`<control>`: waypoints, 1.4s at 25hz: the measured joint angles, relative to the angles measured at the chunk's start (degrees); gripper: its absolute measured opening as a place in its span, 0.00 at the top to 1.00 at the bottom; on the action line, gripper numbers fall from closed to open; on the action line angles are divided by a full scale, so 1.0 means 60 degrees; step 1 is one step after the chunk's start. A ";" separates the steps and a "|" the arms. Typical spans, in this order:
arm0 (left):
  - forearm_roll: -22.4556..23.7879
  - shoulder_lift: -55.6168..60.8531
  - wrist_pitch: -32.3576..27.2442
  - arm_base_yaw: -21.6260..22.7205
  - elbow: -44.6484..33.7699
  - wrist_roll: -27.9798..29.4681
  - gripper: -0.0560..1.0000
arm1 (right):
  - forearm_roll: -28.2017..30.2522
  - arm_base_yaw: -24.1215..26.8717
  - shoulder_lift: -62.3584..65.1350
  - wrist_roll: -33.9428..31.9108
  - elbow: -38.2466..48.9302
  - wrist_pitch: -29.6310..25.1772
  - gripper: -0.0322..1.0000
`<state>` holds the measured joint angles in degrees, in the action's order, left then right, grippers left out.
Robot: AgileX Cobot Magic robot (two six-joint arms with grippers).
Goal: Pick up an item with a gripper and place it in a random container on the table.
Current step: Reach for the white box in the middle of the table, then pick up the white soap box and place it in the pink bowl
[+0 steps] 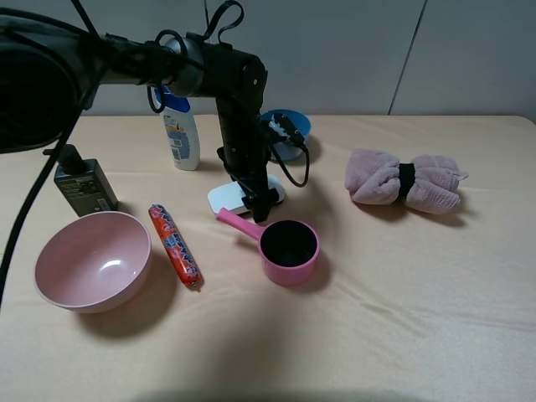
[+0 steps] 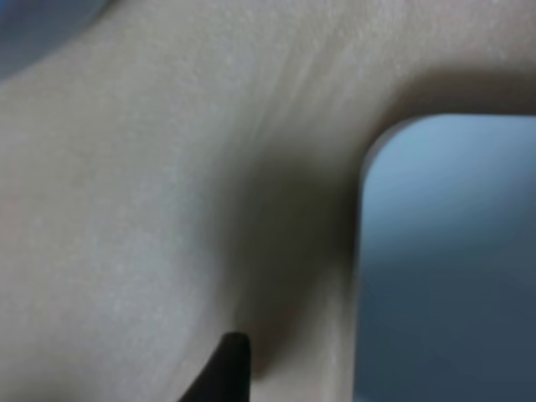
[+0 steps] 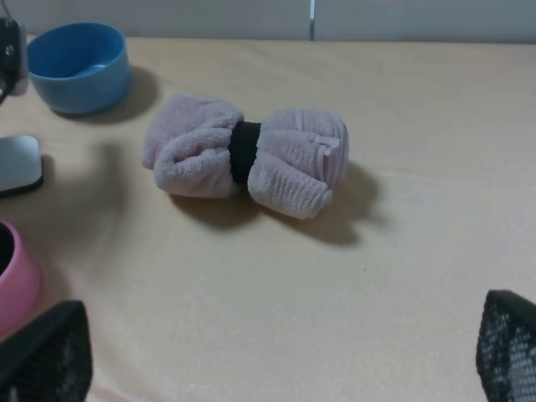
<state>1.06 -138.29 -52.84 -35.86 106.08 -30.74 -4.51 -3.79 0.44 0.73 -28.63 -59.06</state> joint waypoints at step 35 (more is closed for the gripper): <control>-0.0177 -0.0093 -0.0158 0.0000 0.0251 -0.0012 0.38 | 0.0000 0.0000 0.0000 0.0000 0.0000 0.0000 0.30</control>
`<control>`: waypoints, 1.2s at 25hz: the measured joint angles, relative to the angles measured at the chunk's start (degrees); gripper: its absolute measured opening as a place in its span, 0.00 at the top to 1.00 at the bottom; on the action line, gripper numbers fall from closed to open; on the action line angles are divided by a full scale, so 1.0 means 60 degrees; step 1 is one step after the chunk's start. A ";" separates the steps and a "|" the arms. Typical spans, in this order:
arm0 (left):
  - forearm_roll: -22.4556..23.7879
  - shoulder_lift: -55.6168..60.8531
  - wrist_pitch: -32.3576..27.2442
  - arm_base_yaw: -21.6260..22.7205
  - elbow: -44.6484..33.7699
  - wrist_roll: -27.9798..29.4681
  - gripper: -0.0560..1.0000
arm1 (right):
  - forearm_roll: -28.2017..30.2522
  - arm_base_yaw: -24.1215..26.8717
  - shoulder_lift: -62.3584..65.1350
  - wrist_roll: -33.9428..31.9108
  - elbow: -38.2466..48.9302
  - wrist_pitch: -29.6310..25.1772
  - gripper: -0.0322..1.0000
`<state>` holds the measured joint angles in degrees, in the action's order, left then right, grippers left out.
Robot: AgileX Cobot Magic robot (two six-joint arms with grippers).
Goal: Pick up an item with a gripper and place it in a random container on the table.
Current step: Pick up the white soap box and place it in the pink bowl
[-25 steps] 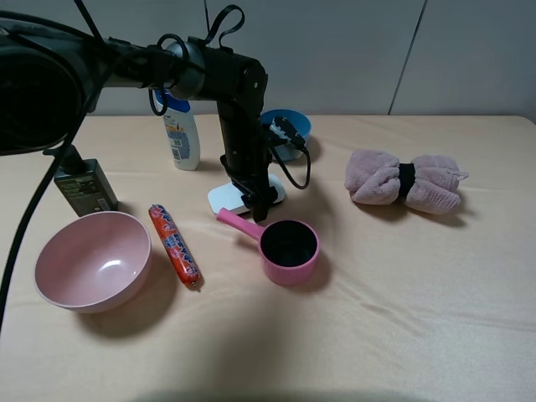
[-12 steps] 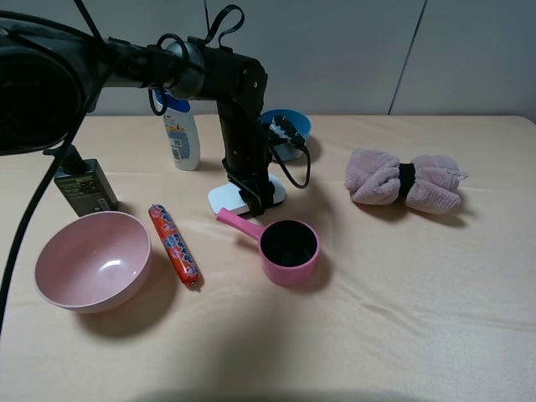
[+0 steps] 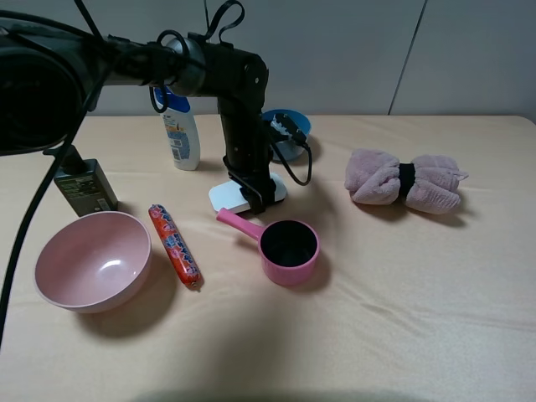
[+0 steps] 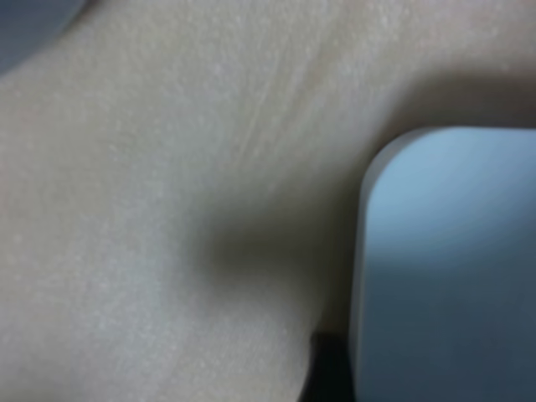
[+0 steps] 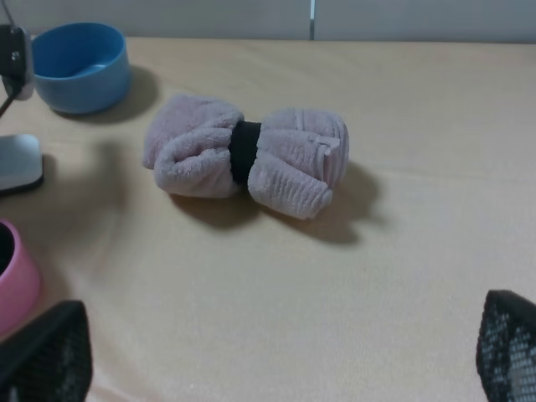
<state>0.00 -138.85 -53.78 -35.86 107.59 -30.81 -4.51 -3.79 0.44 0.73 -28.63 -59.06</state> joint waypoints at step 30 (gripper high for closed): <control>0.0000 0.0576 -0.2292 0.0000 0.2273 0.0604 0.38 | 0.0000 0.0000 0.0000 0.0000 0.0000 0.0000 0.30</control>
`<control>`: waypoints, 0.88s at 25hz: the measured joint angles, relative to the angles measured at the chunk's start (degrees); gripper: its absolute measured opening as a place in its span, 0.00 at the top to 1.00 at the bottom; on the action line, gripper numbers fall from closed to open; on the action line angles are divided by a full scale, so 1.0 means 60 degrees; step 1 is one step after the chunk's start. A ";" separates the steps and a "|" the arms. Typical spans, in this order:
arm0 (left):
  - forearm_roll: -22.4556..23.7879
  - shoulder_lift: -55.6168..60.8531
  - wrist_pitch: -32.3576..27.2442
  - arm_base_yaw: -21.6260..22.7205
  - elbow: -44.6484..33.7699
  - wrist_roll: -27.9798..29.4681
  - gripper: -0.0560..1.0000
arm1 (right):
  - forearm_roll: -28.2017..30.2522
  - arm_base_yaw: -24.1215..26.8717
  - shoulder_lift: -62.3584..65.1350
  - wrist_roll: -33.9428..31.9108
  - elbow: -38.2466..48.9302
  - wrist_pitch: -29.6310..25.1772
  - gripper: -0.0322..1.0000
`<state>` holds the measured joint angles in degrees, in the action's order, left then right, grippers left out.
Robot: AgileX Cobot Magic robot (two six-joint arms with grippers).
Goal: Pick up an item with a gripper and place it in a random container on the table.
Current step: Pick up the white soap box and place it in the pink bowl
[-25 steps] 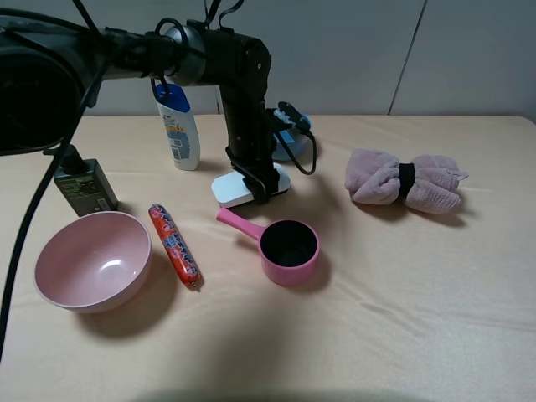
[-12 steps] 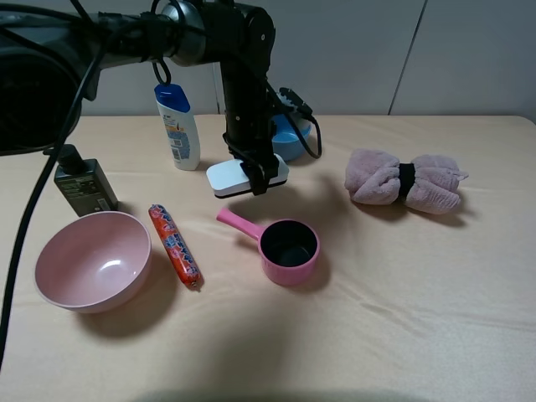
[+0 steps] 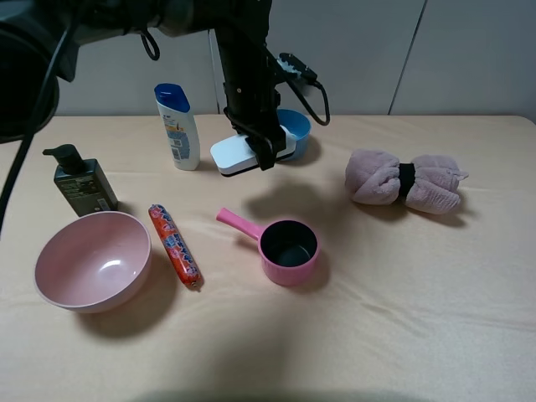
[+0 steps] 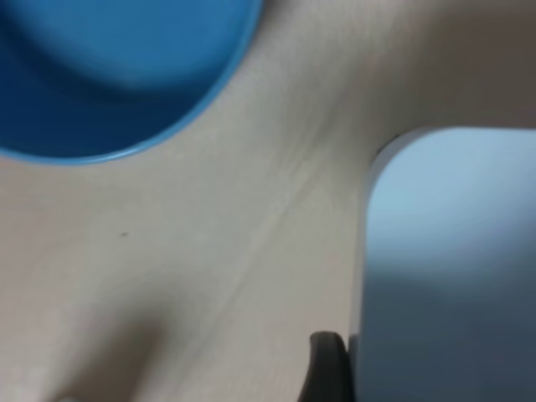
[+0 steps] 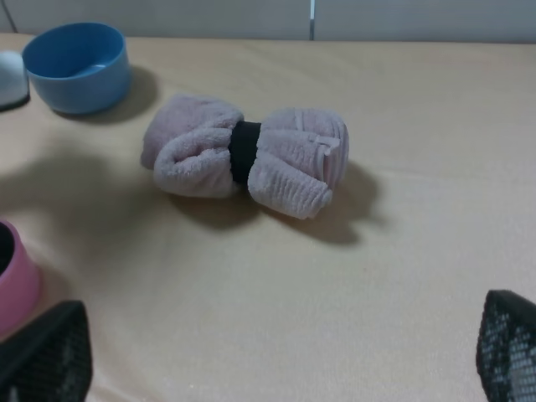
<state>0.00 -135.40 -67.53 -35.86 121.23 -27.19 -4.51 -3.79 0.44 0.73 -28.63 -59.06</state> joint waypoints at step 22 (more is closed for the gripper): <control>0.0447 0.3211 -0.0007 0.0000 -0.3254 0.1358 0.38 | 0.0000 0.0000 0.0000 0.0000 0.0000 0.0000 0.30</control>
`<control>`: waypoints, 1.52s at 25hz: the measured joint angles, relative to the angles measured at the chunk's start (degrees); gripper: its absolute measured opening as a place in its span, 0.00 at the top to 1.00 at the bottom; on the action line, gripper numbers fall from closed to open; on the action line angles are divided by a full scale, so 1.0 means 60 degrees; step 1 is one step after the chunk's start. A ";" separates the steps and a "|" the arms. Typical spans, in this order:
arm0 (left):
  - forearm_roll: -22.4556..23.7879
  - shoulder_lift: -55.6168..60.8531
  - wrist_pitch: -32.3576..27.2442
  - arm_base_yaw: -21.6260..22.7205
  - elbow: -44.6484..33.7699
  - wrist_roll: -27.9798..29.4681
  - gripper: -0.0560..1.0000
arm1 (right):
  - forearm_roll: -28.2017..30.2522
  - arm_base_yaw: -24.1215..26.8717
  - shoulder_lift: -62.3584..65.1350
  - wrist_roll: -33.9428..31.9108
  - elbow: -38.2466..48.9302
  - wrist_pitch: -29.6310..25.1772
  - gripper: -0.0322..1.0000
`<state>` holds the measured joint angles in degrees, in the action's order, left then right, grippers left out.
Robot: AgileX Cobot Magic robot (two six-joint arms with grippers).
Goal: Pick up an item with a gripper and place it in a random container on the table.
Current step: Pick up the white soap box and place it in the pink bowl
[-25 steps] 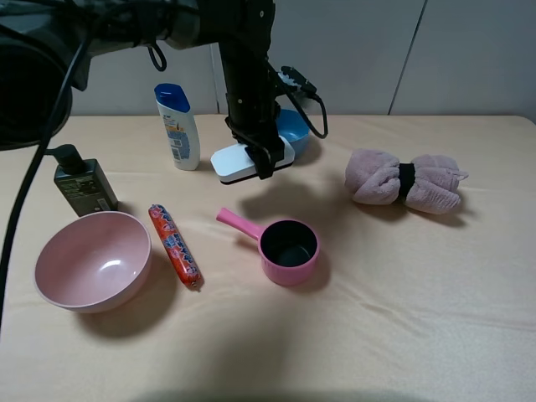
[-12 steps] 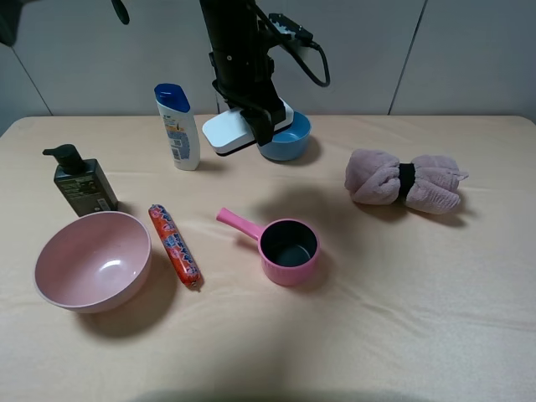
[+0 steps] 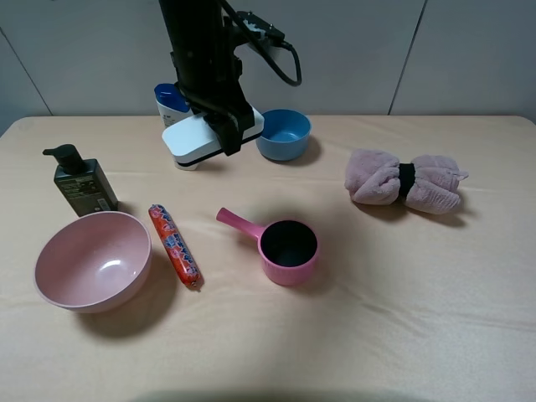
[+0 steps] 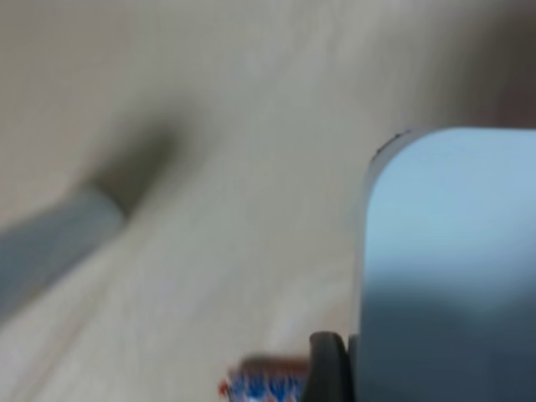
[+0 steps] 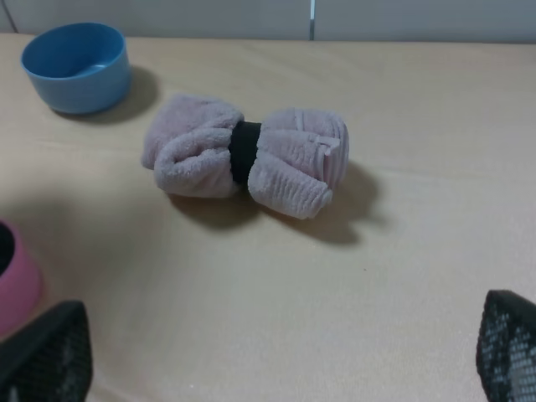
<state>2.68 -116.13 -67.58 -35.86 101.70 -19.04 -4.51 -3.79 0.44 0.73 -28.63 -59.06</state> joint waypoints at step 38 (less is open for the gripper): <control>0.0941 0.5546 0.1454 0.0010 -0.7681 0.2028 0.38 | 0.0000 0.0000 0.0000 0.0000 0.0000 0.0000 0.30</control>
<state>8.33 -82.85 -58.85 -35.80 55.62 -6.87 -4.51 -3.79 0.44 0.73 -28.63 -59.06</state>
